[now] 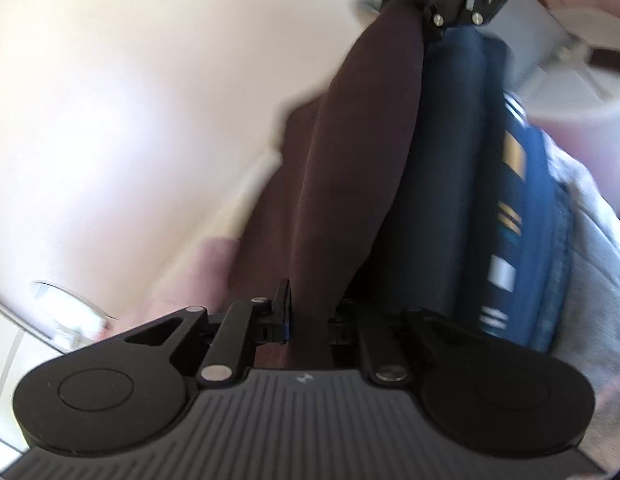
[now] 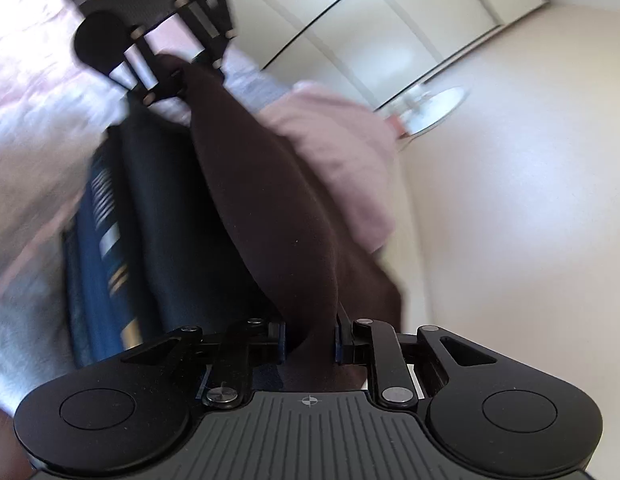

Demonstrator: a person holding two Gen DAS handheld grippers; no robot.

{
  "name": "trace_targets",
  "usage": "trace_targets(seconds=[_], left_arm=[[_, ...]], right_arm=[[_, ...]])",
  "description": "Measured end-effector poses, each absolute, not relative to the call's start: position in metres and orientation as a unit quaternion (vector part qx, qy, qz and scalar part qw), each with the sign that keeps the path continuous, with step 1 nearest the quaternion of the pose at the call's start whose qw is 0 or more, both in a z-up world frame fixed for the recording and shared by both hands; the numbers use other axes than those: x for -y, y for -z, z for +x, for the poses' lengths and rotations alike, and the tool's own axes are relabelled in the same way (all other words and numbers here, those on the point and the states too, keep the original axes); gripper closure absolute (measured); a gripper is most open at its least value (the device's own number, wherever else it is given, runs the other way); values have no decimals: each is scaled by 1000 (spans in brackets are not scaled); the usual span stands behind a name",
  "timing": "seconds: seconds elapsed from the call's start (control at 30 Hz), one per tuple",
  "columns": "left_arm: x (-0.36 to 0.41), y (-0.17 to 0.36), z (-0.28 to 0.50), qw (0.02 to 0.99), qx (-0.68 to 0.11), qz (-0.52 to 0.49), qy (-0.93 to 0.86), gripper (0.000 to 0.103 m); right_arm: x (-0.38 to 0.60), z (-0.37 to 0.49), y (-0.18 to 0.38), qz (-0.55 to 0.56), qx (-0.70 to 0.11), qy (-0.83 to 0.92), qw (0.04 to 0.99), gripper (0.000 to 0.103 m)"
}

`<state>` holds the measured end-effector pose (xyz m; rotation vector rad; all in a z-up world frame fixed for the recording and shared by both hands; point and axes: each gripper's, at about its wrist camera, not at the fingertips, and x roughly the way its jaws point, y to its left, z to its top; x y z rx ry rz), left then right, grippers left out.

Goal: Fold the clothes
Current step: 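Carry the folded shirt with both grippers toward the clothes stack, then lower the shirt onto the stack top and open both grippers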

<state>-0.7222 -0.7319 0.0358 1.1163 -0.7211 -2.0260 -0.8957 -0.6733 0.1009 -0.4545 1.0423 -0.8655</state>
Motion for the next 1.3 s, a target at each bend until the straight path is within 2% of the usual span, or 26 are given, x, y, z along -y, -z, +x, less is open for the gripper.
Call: trace_targets(seconds=[0.1,0.3,0.4,0.63,0.77,0.93,0.97,1.0,1.17,1.3], left_arm=[[734,-29,-730,368,286,428,774,95],[746,-35,-727,370,271,423,782,91],[753,-37,-725,378,261,421,782,85],[733,-40,-737,387,244,415,786,84],[734,-40,-740,392,238,416,785,84],[741,-39,-747,395,228,420,785,85],[742,-39,-749,396,226,420,785,86],[740,-40,-750,397,229,420,783,92],[727,-45,-751,399,229,413,786,96],[708,-32,-764,398,224,425,782,97]], right_arm=[[673,-888,-78,-229,-499,401,733,83],[666,-889,-87,-227,-494,412,731,82],[684,-880,-84,-232,-500,412,725,82],[682,-881,-70,-238,-506,421,714,80],[679,-880,-61,-241,-511,425,707,72],[683,-888,-68,-204,-497,431,725,72],[681,-893,-71,-185,-487,434,735,74],[681,-896,-74,-173,-483,439,738,91],[661,-905,-101,-179,-452,447,751,95],[658,-912,-70,-159,-479,426,751,95]])
